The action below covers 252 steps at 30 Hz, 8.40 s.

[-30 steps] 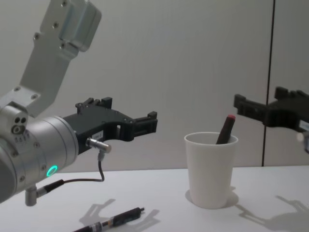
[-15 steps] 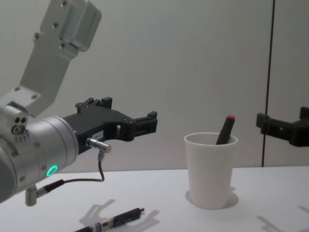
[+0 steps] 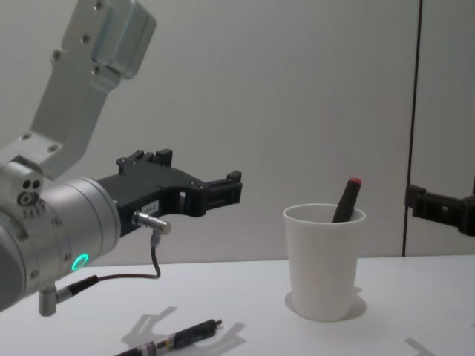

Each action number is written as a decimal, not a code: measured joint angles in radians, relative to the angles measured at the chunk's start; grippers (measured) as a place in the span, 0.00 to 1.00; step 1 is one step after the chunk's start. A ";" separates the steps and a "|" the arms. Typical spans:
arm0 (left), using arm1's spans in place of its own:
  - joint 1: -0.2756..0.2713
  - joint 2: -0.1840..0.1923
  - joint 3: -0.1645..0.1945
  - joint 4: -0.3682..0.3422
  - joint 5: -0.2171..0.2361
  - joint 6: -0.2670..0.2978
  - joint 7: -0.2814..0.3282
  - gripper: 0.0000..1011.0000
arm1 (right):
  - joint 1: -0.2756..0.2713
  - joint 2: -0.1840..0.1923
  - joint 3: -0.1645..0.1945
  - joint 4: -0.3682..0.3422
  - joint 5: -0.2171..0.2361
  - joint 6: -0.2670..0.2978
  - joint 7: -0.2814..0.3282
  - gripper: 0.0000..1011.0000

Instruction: Place the pen into the pen holder.

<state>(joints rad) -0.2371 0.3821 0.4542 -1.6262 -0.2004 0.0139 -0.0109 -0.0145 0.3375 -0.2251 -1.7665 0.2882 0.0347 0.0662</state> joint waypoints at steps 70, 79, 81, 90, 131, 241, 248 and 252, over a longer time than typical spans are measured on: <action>0.082 0.197 -0.096 -0.040 -0.220 0.139 -0.408 0.99 | 0.000 0.000 -0.001 0.000 -0.001 -0.001 0.001 0.99; 0.076 0.209 -0.099 -0.023 -0.216 0.181 -0.453 0.99 | 0.000 0.000 -0.001 0.000 -0.001 -0.001 0.001 0.99; 0.073 0.211 -0.100 -0.017 -0.211 0.194 -0.465 0.99 | 0.000 0.000 -0.001 0.000 -0.001 -0.001 0.001 0.99; 0.058 0.214 -0.100 0.004 -0.196 0.246 -0.506 0.99 | 0.000 0.000 -0.001 0.000 -0.001 -0.001 0.001 0.99; -0.015 0.180 -0.085 0.108 -0.125 0.354 -0.544 0.99 | 0.000 0.000 -0.001 0.000 -0.001 -0.001 0.001 0.99; 0.054 0.228 -0.115 0.021 -0.243 0.201 -0.406 0.14 | 0.000 0.000 -0.001 0.000 -0.001 -0.001 0.001 0.99; 0.078 0.245 -0.128 -0.014 -0.283 0.140 -0.365 0.14 | 0.000 0.000 -0.001 0.000 -0.001 -0.001 0.001 0.99; 0.088 0.249 -0.134 -0.029 -0.300 0.105 -0.349 0.14 | 0.000 0.000 -0.001 0.000 -0.001 -0.001 0.001 0.99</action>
<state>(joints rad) -0.1492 0.6316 0.3203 -1.6556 -0.5001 0.1189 -0.3602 -0.0146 0.3375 -0.2258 -1.7667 0.2874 0.0340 0.0668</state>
